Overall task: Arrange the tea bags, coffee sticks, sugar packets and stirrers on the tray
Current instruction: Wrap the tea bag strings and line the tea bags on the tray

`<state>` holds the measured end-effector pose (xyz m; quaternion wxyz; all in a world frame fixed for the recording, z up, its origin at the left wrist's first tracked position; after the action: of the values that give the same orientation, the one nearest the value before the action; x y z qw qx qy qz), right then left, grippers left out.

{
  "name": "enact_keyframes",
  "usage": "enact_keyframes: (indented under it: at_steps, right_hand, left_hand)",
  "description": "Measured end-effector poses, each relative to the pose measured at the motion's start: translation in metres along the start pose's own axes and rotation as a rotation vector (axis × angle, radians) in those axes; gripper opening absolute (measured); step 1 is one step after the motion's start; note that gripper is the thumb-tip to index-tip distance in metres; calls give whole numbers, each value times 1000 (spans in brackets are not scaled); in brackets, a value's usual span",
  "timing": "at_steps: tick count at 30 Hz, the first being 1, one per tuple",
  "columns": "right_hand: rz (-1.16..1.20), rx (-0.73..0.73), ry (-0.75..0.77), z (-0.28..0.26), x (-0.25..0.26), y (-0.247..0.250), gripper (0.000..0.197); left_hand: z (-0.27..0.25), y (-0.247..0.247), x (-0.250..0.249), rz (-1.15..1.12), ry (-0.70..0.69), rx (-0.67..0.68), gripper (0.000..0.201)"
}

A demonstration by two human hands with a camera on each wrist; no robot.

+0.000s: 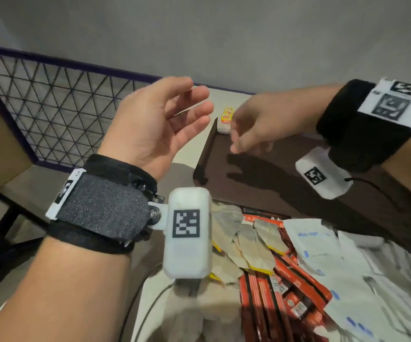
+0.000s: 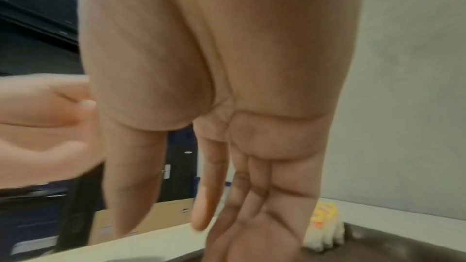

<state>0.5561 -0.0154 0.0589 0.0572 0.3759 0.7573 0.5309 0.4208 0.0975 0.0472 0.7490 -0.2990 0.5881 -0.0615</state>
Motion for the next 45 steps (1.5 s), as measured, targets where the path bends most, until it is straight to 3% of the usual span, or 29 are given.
enact_keyframes:
  at_steps: [4, 8, 11, 16, 19, 26, 40, 45]
  right_hand:
    - [-203, 289, -11, -71, 18, -56, 44]
    - [-293, 235, -22, -107, 21, -92, 71]
    - [-312, 163, 12, -119, 24, -108, 73]
    - [-286, -44, 110, -125, 31, -109, 37]
    - [-213, -91, 122, -126, 28, -103, 24]
    - [-175, -68, 139, -125, 22, -101, 38]
    - [-227, -96, 89, -110, 24, -104, 3]
    - [-110, -169, 89, -111, 14, -82, 12]
  left_hand:
    - [-2, -4, 0, -2, 3, 15, 6]
    - [-6, -8, -1, 9, -3, 19, 5]
    - [-8, -11, -2, 17, -10, 25, 5]
    - [-10, -15, -1, 38, -7, 30, 4]
    - [-10, -15, 0, 46, -6, 22, 5]
    - [-11, -18, 1, 60, -6, 31, 5]
    - [-13, -26, 5, 74, 14, 57, 6]
    - [-15, -33, 9, 87, 33, 93, 7]
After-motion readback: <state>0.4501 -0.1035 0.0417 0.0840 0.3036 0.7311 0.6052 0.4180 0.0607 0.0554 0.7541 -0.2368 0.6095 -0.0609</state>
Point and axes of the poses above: each hand's wrist, its own z-axis towards the middle knuckle, its own y-axis out of the back of the hand, x = y × z, the point moved 7 cm from there along z, towards the middle knuckle, and after that the axes turned 10 degrees about x, right-handed, at the moved point
